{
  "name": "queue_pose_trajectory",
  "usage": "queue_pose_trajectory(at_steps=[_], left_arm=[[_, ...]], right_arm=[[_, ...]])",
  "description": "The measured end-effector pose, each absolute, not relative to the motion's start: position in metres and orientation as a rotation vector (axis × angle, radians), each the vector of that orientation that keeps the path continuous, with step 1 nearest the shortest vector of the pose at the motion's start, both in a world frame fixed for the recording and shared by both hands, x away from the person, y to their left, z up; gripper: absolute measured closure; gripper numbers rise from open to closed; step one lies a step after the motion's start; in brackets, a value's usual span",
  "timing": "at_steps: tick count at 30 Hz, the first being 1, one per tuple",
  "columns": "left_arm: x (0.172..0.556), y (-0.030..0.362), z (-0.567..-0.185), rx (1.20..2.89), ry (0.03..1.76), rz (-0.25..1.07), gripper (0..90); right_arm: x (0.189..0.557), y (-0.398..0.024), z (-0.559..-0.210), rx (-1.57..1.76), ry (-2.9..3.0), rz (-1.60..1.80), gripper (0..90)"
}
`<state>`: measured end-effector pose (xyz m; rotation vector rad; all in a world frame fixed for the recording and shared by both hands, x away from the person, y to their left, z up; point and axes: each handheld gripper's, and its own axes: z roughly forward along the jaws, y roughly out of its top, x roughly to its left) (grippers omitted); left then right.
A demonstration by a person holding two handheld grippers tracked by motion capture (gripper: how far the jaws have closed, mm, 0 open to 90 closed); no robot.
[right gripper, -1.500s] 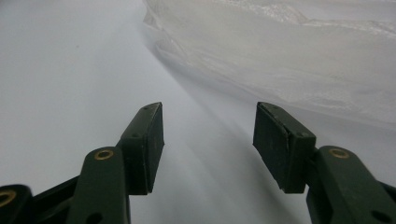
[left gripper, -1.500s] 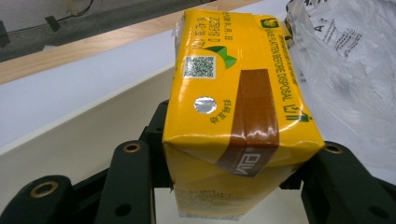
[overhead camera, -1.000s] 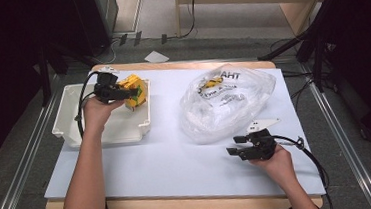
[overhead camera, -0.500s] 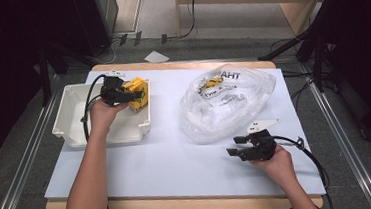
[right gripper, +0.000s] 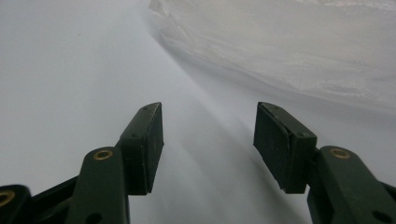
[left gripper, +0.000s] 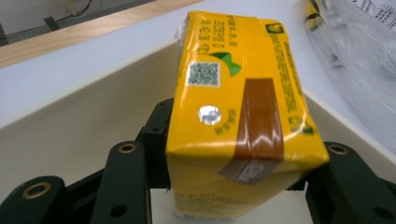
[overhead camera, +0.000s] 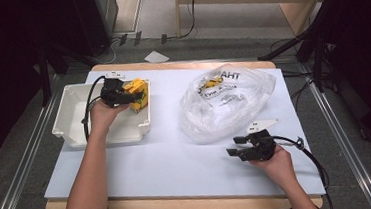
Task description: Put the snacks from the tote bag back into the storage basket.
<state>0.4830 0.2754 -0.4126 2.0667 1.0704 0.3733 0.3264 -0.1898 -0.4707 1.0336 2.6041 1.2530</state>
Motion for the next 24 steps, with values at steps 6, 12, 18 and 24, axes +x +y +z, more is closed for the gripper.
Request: queue_pose_trajectory(at_steps=[6,12,18,24], left_arm=[[0.483,0.276,-0.413,2.066,1.065,0.366,49.0],[0.483,0.276,-0.412,2.062,1.069,0.352,47.1],[0.483,0.275,-0.407,2.044,1.089,0.321,41.4],[0.478,0.277,-0.397,2.021,1.086,0.332,38.1]], right_arm=[[0.326,-0.190,-0.471,1.031,2.606,1.252,43.7],[0.326,-0.190,-0.471,1.035,2.610,1.246,43.5],[0.326,-0.190,-0.471,1.028,2.613,1.242,43.2],[0.326,-0.190,-0.471,1.030,2.618,1.237,42.7]])
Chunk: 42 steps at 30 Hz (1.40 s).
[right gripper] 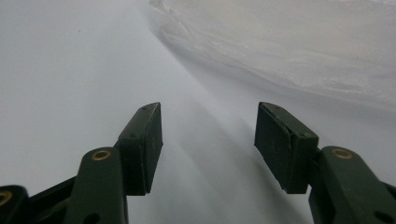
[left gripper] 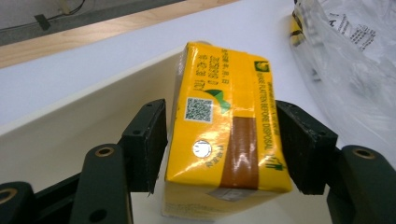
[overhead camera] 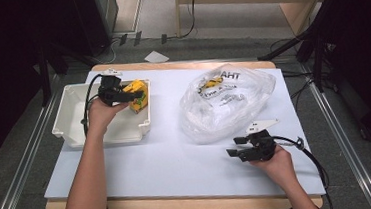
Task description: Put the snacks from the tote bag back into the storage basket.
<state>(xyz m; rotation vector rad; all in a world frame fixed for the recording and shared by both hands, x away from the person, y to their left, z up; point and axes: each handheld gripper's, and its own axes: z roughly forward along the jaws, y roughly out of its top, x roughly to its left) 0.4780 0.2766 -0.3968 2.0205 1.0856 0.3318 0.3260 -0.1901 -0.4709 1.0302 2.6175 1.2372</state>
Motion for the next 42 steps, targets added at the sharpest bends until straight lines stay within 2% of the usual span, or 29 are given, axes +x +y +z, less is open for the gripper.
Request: queue_pose_trajectory(at_steps=[12,26,39,42], left_arm=[[0.465,0.283,-0.380,2.021,1.150,0.362,37.0],[0.447,0.291,-0.371,2.035,1.171,0.326,36.4],[0.428,0.295,-0.369,2.031,1.170,0.354,38.5],[0.426,0.296,-0.371,2.034,1.180,0.353,42.0]], right_arm=[[0.327,-0.191,-0.470,1.024,2.614,1.243,42.3],[0.330,-0.192,-0.469,1.029,2.605,1.252,42.2],[0.334,-0.192,-0.469,1.017,2.604,1.259,42.5],[0.334,-0.192,-0.469,1.019,2.602,1.263,42.6]])
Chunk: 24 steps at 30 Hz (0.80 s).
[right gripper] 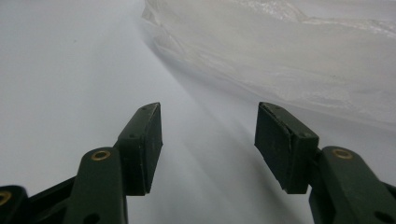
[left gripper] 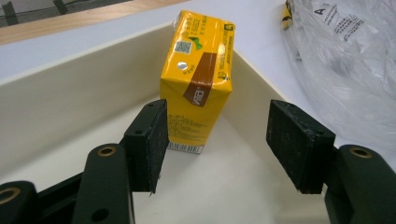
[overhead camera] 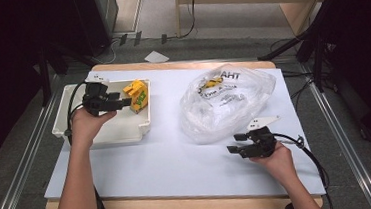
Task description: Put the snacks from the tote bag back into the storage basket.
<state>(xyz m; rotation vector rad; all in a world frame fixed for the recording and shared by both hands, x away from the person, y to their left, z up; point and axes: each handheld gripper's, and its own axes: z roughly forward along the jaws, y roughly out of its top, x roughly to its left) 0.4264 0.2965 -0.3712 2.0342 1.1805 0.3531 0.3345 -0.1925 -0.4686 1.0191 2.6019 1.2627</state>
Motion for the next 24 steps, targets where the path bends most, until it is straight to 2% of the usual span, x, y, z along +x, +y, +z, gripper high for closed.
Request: queue_pose_trajectory(at_steps=[1,2,5,8,11,12,19,24], left_arm=[[0.425,0.297,-0.373,2.026,1.184,0.346,42.0],[0.423,0.298,-0.375,2.017,1.177,0.331,47.2],[0.421,0.298,-0.378,2.028,1.155,0.311,53.5],[0.419,0.297,-0.380,2.010,1.152,0.284,55.7],[0.416,0.297,-0.382,2.012,1.140,0.299,60.7],[0.414,0.296,-0.382,2.018,1.131,0.307,65.5],[0.408,0.293,-0.385,2.025,1.090,0.295,82.7],[0.408,0.289,-0.388,2.021,1.078,0.300,89.7]], right_arm=[[0.335,-0.192,-0.468,1.023,2.601,1.263,42.6],[0.335,-0.192,-0.468,1.020,2.601,1.267,42.7],[0.336,-0.192,-0.468,1.020,2.599,1.273,42.7],[0.337,-0.192,-0.468,1.021,2.603,1.280,42.7],[0.337,-0.192,-0.468,1.019,2.600,1.286,43.0],[0.337,-0.193,-0.467,1.021,2.597,1.285,43.1],[0.336,-0.193,-0.467,1.009,2.598,1.276,43.5],[0.336,-0.192,-0.468,1.012,2.600,1.276,43.7]])
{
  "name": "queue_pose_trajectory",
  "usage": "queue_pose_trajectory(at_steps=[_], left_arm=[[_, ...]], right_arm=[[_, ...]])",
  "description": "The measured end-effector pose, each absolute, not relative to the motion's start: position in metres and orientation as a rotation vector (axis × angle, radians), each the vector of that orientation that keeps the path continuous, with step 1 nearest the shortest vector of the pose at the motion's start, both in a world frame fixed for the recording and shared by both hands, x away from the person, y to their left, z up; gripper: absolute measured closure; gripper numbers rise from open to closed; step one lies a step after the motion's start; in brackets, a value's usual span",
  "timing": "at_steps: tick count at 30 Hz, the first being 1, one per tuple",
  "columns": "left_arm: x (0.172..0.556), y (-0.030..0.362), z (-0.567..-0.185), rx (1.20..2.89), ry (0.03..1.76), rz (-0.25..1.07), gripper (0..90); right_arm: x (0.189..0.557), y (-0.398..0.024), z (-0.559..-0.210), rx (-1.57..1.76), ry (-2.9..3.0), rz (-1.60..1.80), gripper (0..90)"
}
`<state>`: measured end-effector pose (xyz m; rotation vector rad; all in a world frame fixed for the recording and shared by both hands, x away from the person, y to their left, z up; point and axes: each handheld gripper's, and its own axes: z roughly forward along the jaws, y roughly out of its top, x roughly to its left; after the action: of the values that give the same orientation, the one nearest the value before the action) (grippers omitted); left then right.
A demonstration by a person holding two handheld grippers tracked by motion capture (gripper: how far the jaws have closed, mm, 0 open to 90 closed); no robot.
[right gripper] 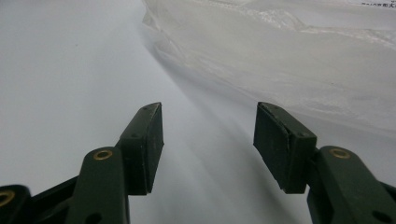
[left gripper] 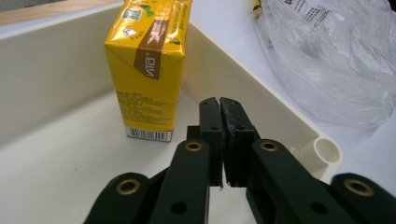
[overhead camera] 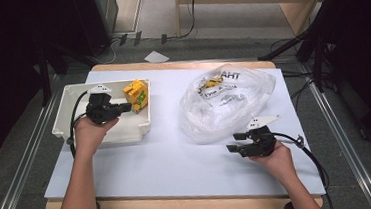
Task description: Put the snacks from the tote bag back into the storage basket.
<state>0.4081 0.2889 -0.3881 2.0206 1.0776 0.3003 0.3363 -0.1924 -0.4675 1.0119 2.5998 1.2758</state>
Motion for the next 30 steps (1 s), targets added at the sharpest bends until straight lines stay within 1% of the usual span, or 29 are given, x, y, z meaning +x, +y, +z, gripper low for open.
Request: queue_pose_trajectory(at_steps=[5,12,17,30], left_arm=[[0.409,0.283,-0.392,2.019,1.058,0.312,90.0],[0.411,0.278,-0.400,1.993,1.075,0.301,90.0],[0.416,0.273,-0.407,2.009,1.082,0.311,90.0],[0.430,0.267,-0.427,2.027,1.117,0.307,90.0]], right_arm=[[0.336,-0.192,-0.468,1.007,2.602,1.279,43.8],[0.336,-0.191,-0.468,1.007,2.605,1.279,44.0],[0.336,-0.191,-0.468,1.008,2.605,1.278,45.2],[0.334,-0.189,-0.470,1.004,2.612,1.267,45.0]])
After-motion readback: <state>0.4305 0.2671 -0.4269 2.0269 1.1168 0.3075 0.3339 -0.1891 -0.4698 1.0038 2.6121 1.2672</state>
